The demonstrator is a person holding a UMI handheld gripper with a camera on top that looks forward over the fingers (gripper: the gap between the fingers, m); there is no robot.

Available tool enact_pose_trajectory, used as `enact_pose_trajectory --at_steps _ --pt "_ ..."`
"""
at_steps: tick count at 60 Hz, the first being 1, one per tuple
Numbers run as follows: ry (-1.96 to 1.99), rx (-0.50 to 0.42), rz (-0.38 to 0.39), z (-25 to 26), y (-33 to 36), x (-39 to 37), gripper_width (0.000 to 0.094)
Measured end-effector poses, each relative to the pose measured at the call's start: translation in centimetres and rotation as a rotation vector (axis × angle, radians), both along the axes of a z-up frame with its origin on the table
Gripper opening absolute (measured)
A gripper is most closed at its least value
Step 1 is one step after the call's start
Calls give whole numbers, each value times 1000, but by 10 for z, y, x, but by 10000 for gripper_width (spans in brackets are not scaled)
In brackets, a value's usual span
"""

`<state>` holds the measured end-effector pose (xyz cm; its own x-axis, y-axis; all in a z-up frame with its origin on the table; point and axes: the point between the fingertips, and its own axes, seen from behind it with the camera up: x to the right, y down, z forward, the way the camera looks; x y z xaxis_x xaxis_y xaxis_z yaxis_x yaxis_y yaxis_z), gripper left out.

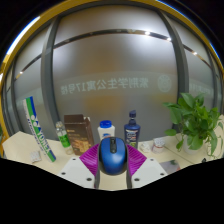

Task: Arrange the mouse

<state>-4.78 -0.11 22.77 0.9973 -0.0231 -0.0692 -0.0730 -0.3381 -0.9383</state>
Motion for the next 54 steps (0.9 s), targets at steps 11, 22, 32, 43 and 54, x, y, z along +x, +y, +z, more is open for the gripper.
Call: enact_pose_trajectory --at_steps 11,22,32,43,54 --pt "-41 -219 -110 -122 -5 155 360" --pt "-69 -378 -80 -223 -16 194 390" --pt "-58 -404 -75 -231 -20 196 602" --pt "-86 -372 -78 -194 -40 193 868" --pt "-151 -309 -78 -128 -93 174 853"
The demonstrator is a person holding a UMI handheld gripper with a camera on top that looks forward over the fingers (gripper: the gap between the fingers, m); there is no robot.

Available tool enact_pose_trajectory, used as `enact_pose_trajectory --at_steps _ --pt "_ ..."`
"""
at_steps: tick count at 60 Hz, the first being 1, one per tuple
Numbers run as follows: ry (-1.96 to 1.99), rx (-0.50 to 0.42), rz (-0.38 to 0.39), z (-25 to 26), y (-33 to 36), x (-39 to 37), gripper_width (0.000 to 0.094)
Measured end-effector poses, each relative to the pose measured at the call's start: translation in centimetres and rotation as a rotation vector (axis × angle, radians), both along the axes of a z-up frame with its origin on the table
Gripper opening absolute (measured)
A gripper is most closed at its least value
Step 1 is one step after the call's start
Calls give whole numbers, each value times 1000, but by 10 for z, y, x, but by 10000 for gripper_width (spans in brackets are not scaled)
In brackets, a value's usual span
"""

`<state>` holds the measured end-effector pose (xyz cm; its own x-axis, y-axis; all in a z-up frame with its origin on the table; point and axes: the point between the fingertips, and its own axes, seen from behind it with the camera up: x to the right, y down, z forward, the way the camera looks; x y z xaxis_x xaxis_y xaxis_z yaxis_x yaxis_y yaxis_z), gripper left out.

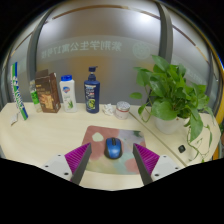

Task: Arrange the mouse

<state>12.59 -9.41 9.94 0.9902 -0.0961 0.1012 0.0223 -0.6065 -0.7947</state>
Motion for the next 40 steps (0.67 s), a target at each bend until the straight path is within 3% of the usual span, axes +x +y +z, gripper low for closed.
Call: enact_pose_trajectory --at_steps 11,22,40 --pt "-36 47 -6 51 -76 -22 854" --pt "-52 49 -7 69 -141 -39 853" --pt "-70 58 4 82 -179 -54 851"
